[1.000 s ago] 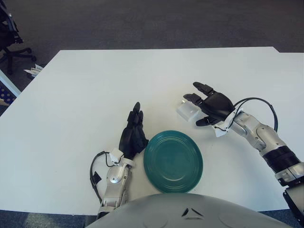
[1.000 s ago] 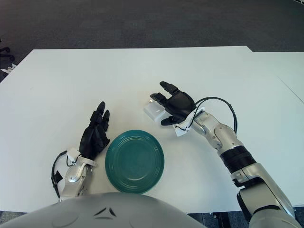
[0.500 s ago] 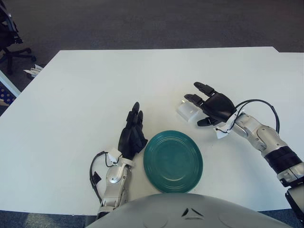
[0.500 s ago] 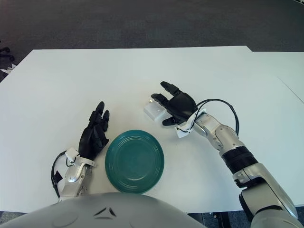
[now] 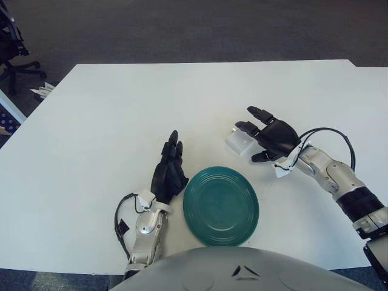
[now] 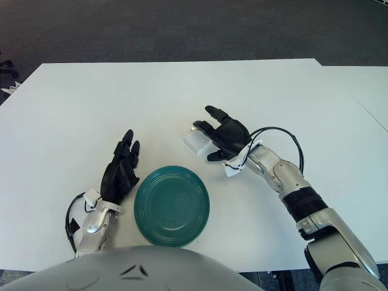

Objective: Put the charger into the plate.

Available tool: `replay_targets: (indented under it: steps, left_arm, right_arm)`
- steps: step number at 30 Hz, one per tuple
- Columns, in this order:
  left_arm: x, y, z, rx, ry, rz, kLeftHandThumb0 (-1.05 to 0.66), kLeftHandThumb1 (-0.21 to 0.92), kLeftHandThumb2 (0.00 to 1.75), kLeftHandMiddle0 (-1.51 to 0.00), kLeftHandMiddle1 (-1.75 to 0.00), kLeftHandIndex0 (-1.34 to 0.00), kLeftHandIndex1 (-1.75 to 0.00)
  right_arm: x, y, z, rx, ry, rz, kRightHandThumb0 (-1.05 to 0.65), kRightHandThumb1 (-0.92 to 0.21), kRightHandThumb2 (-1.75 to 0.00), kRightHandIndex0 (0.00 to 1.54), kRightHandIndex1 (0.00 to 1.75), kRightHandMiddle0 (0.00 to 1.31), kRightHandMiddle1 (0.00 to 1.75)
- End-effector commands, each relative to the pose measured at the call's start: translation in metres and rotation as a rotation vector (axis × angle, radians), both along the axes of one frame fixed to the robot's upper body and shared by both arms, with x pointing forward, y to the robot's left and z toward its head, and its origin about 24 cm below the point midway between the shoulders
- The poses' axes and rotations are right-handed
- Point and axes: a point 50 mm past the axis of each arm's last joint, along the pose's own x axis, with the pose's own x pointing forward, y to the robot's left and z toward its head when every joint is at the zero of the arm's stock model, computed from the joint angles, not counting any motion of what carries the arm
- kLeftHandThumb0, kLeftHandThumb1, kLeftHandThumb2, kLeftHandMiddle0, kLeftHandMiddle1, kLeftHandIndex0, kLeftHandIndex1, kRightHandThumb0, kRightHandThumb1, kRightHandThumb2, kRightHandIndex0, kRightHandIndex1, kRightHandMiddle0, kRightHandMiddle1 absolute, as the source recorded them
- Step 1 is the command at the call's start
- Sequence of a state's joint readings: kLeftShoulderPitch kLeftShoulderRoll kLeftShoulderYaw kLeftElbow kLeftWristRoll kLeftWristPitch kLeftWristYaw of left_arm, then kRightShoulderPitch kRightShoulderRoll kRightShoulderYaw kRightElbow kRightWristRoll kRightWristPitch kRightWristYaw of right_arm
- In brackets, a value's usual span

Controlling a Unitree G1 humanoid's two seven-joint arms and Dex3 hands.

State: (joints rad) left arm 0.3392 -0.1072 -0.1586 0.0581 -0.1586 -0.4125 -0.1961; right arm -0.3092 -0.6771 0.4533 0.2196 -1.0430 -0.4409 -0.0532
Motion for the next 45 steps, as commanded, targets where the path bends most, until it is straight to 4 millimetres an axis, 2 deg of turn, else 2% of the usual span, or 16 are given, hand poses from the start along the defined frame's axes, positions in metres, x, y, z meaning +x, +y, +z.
replay_targets:
  steps: [1, 14, 25, 45]
  left_arm:
    - [-0.009, -0.003, -0.015, -0.014, 0.109, 0.008, -1.05, 0.92, 0.97, 0.0, 0.0, 0.0, -0.03]
    - [-0.008, -0.007, -0.013, -0.04, 0.128, 0.01, -1.05, 0.92, 0.98, 0.0, 0.0, 0.0, 0.0]
    - [-0.007, -0.009, -0.012, -0.04, 0.127, 0.002, -1.05, 0.92, 0.99, 0.0, 0.0, 0.0, 0.0]
    - [-0.004, -0.01, -0.011, -0.059, 0.117, 0.015, -1.05, 0.92, 0.98, 0.0, 0.0, 0.0, 0.0]
  right_arm:
    - [0.005, 0.002, 0.008, -0.01, -0.011, 0.017, -0.83, -0.92, -0.77, 0.12, 0.0, 0.0, 0.32]
    - [0.006, 0.003, 0.009, -0.058, 0.076, 0.034, -0.81, -0.92, -0.74, 0.11, 0.0, 0.0, 0.28]
    - [0.011, 0.011, 0.017, -0.119, 0.186, 0.08, -0.8, -0.92, -0.72, 0.12, 0.0, 0.0, 0.27]
    - [0.027, 0.017, 0.022, -0.194, 0.256, 0.132, -0.82, -0.92, -0.68, 0.14, 0.01, 0.0, 0.36]
